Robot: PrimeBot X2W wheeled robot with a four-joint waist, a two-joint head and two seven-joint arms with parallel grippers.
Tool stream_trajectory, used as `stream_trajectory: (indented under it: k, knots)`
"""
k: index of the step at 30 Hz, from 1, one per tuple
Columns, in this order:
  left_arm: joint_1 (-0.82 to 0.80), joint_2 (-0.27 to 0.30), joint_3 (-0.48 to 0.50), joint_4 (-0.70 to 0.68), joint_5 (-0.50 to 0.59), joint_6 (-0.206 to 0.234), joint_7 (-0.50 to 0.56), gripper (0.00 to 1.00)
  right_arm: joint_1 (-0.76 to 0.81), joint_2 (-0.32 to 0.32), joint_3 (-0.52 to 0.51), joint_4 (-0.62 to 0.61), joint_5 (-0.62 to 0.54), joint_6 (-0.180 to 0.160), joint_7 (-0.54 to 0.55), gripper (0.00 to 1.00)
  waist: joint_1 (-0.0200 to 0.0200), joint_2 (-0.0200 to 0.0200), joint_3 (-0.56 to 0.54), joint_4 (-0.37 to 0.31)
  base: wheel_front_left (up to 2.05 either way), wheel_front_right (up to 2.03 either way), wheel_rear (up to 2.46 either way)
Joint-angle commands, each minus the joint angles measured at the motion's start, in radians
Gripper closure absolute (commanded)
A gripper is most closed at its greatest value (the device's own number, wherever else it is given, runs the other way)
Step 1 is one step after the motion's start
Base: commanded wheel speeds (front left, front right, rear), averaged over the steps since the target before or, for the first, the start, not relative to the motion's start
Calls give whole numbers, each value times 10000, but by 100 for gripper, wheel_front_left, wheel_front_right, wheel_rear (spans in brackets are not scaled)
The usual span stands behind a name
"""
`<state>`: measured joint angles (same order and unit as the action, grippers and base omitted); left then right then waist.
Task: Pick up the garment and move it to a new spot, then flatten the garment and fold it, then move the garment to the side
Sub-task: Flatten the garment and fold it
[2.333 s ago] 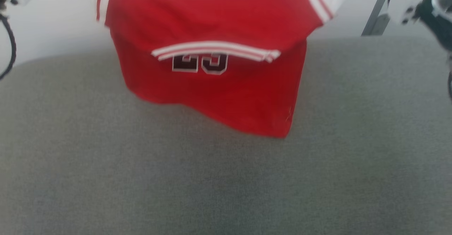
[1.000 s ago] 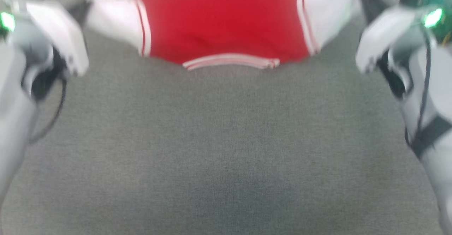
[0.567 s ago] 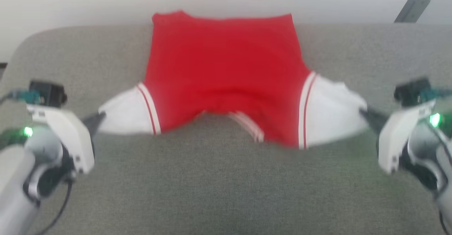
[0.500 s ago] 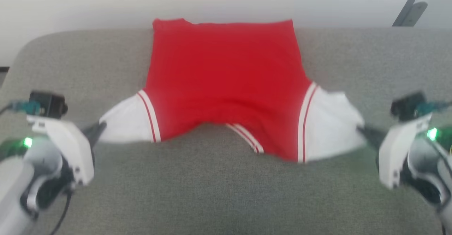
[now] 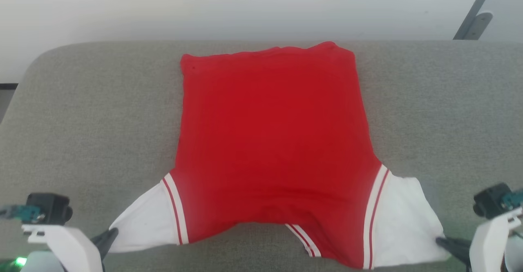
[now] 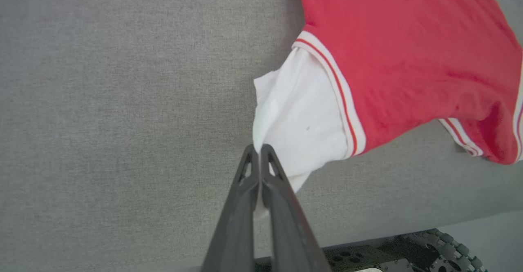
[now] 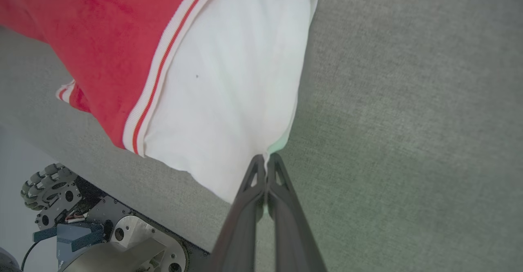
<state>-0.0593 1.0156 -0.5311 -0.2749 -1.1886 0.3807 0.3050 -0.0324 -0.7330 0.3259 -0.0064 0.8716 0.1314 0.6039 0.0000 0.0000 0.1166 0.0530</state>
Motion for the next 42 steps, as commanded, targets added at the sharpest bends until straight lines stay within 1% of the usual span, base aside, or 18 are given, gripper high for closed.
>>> stream_trajectory:
  k: [1,3,5,9,12,13,14,15,18,24,28,30,31,32,35,37,39,42]
  knots:
    - [264,80,132,-176,-126,190,-154,100,319,43,-197,-191,46,-14,121,100,0,0,52,35,0,0,0]
    - [648,170,191,-433,-224,368,-289,100,763,181,-531,-406,-70,-14,276,100,0,0,133,68,0,0,0]
    - [915,131,214,-593,-325,437,-429,100,1047,390,-823,-542,-329,-14,293,100,0,0,218,93,0,0,0]
    - [1157,-90,118,-501,-293,298,-648,100,1297,999,-1110,-371,-1022,-14,306,100,0,0,374,125,0,0,0]
    - [1030,-338,-9,-188,-151,188,-785,100,1115,1453,-1112,-77,-1524,-14,296,100,0,0,459,138,0,0,0]
    - [936,-443,-57,-97,-116,124,-791,100,1039,1501,-1088,21,-1730,-16,275,69,0,0,488,151,0,0,0]
    - [838,-561,-97,-13,-78,80,-825,100,989,1622,-1074,100,-1841,-16,241,18,0,0,512,169,0,0,0]
    - [678,-691,-210,181,-19,3,-803,100,927,1856,-1142,240,-1968,-16,329,0,0,0,542,203,0,0,0]
    - [454,-846,-345,416,159,-111,-792,100,745,1924,-1416,196,-2194,-19,466,0,0,0,591,228,0,0,0]
    - [175,-1064,-482,580,341,-247,-823,100,92,2082,-2159,-759,-2513,-11,514,0,0,0,699,306,0,0,0]
    - [-39,-1240,-573,582,476,-347,-836,100,-821,2159,-2365,-1244,-2923,-11,253,0,0,0,910,423,0,0,0]
    - [-221,-1318,-607,595,567,-429,-817,100,-1527,2144,-2266,-1235,-3359,-11,-11,0,0,0,1084,513,0,0,0]
    - [-320,-1361,-635,604,591,-467,-810,100,-1942,2279,-2267,-1097,-3472,-11,-198,0,0,0,1182,562,0,0,0]
    - [-320,-1361,-635,604,591,-467,-810,100,-1942,2279,-2267,-1097,-3472,-11,-198,0,0,0,1182,562,0,0,0]
    - [-654,-1518,-723,639,681,-615,-768,100,-3276,2536,-2102,-388,-3877,-11,-715,0,0,0,1526,777,0,0,0]
    - [-947,-1671,-809,669,801,-725,-713,100,-4264,2732,-2117,371,-4104,-14,-1078,0,0,0,1768,976,0,0,0]
    - [-1261,-1824,-892,726,928,-860,-672,100,-5258,2855,-2055,1288,-4418,-11,-1380,0,0,0,2025,1193,0,0,0]
    - [-1737,-2085,-1057,848,1139,-1074,-601,100,-6663,3021,-1987,2840,-4736,-10,-1556,0,0,0,2407,1566,0,0,0]
